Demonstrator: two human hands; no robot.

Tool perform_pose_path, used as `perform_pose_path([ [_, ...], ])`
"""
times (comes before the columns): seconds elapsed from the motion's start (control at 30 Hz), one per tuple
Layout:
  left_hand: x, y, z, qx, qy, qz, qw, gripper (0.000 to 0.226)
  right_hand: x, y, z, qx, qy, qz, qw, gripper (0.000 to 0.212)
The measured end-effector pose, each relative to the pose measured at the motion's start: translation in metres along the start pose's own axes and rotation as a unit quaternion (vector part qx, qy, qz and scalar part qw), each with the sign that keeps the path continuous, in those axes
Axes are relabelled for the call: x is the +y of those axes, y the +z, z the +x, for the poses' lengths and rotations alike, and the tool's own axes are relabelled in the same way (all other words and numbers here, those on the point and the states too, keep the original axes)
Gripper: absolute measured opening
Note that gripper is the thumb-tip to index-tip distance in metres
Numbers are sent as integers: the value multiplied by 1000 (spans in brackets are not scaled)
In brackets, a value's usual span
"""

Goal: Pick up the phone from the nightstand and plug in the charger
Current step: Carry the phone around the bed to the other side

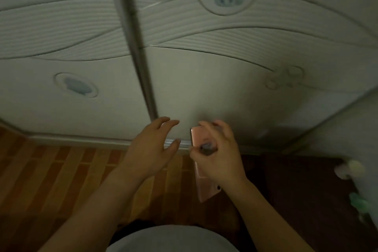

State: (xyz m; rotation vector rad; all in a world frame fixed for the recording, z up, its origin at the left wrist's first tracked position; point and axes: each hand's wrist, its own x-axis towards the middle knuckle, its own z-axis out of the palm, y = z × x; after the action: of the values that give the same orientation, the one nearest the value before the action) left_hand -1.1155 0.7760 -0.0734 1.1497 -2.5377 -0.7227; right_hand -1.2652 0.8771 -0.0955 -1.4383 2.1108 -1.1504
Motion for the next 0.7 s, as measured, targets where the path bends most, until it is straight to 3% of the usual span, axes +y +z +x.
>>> perform_pose_path([
  [0.33,-195,-145,-100,116,-170,20,978,49,-165,201,49,-142,-130,26,981,59],
  [0.7,-328,-256,-246,230,-378,44,896,46,-322,395,39,-329,-258,67,906,66],
])
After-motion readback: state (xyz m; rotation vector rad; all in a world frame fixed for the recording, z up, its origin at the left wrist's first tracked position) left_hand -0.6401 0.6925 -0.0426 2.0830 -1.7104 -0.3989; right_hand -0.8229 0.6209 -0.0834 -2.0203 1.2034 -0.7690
